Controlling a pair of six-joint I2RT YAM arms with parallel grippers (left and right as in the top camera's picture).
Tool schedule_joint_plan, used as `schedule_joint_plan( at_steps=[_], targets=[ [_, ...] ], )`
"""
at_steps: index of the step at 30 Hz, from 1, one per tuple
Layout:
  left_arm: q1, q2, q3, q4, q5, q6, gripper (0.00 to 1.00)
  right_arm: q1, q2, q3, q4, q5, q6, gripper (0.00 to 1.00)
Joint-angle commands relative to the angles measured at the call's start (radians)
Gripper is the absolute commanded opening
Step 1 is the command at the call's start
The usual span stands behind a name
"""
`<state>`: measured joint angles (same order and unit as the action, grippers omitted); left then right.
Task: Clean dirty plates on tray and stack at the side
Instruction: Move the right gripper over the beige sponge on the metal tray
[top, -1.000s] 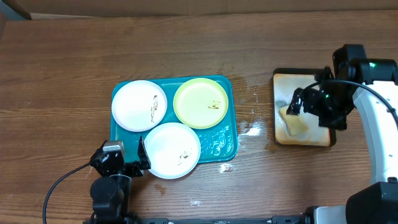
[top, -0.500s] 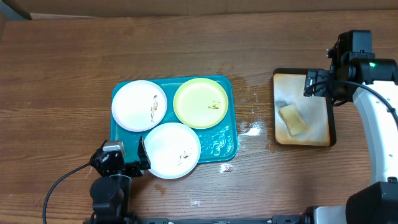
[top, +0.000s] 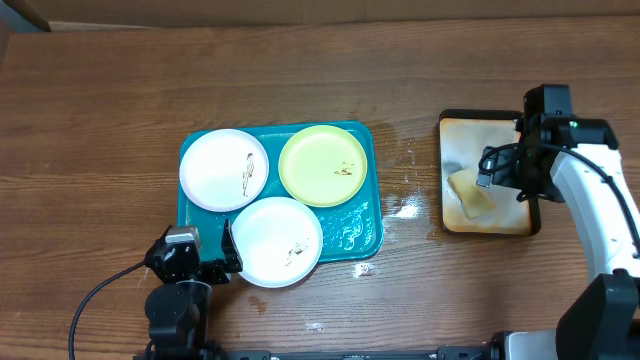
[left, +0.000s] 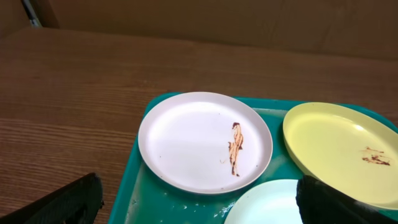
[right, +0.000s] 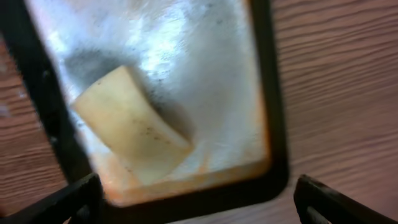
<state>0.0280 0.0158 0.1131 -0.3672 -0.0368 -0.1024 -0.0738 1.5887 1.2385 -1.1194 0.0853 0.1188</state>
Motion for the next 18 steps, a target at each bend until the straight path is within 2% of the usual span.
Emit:
schedule_joint_plan(
  at_steps=[1, 3, 7, 16, 18],
  targets=[
    [0.006, -0.011, -0.005, 0.005, 0.005, -0.006, 1.0, -0.006, -0.004, -0.004, 0.026, -0.206, 0.012, 1.0],
    [0.006, -0.011, -0.005, 0.005, 0.005, -0.006, 1.0, -0.006, -0.004, -0.004, 0.043, -0.274, 0.004, 1.0],
    [0.006, -0.011, -0.005, 0.005, 0.005, -0.006, 1.0, -0.006, 0.016, -0.004, 0.066, -0.281, 0.007, 1.0],
    [0.006, -0.011, -0.005, 0.005, 0.005, -0.006, 1.0, -0.006, 0.217, -0.005, 0.045, -0.251, 0.012, 1.0],
    [0.006, -0.011, -0.005, 0.005, 0.004, -0.006, 1.0, -0.006, 0.234, -0.005, 0.053, -0.251, 0.012, 0.93]
  ],
)
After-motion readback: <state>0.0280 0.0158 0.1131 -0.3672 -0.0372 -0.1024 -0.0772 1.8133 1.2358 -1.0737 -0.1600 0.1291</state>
